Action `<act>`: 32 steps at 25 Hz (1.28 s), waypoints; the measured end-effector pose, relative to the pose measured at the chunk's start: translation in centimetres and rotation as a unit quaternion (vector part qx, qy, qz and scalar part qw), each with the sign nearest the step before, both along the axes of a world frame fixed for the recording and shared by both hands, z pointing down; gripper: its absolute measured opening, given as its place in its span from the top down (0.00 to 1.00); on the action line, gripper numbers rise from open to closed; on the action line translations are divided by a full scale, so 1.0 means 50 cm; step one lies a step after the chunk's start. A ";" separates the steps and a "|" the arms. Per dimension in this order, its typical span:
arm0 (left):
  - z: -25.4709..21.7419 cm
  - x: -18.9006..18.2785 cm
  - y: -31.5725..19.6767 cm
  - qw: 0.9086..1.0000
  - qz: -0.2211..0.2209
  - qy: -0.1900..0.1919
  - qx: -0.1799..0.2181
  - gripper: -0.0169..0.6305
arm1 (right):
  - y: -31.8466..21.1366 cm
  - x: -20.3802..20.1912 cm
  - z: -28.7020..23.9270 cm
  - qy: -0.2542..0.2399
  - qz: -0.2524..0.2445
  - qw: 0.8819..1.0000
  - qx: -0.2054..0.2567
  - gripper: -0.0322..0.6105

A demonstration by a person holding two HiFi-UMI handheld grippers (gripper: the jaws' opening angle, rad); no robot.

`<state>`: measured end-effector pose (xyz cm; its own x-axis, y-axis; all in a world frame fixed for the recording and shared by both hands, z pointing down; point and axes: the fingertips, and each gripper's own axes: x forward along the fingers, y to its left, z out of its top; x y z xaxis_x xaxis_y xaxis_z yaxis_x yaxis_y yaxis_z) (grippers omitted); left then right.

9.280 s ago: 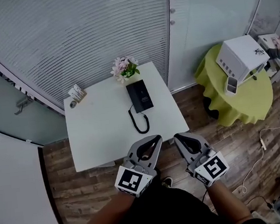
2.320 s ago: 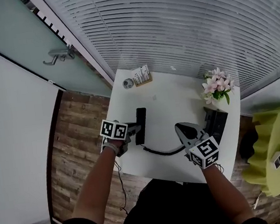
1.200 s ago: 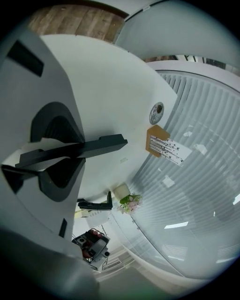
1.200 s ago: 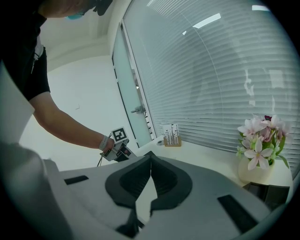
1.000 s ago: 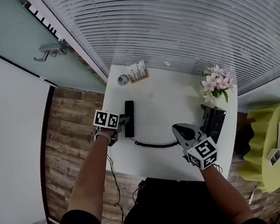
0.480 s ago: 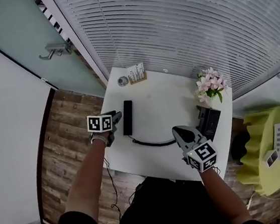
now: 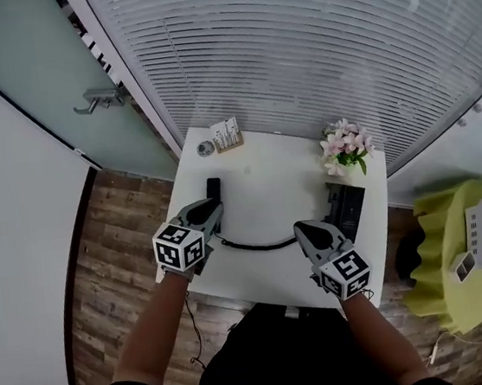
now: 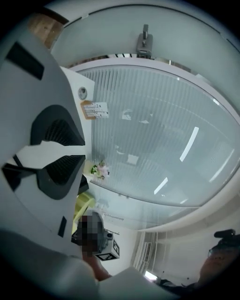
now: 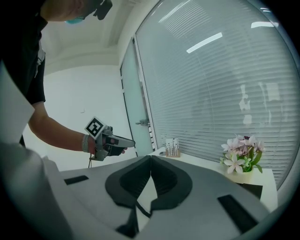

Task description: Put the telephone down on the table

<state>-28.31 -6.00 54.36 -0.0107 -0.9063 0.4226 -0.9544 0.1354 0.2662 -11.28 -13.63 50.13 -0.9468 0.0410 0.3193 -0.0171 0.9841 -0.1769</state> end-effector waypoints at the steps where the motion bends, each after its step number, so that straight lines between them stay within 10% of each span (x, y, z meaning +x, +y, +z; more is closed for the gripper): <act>1: -0.023 0.028 -0.007 1.000 0.008 -0.004 0.014 0.89 | 0.000 0.007 -0.009 -0.005 0.003 1.000 0.000 0.92; 12: -0.203 0.221 -0.050 0.989 0.032 -0.078 0.123 0.96 | 0.019 0.039 -0.132 -0.081 0.006 0.996 0.040 0.92; 32: -0.247 0.279 -0.085 0.981 0.065 -0.125 0.131 0.96 | 0.006 0.031 -0.181 -0.111 0.000 0.992 0.050 0.92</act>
<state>-14.37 -10.24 42.02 0.0385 -0.9842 0.1731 -0.9990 -0.0337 0.0305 -9.74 -13.31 41.08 -0.9943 0.0204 0.1044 0.0124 0.9970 -0.0768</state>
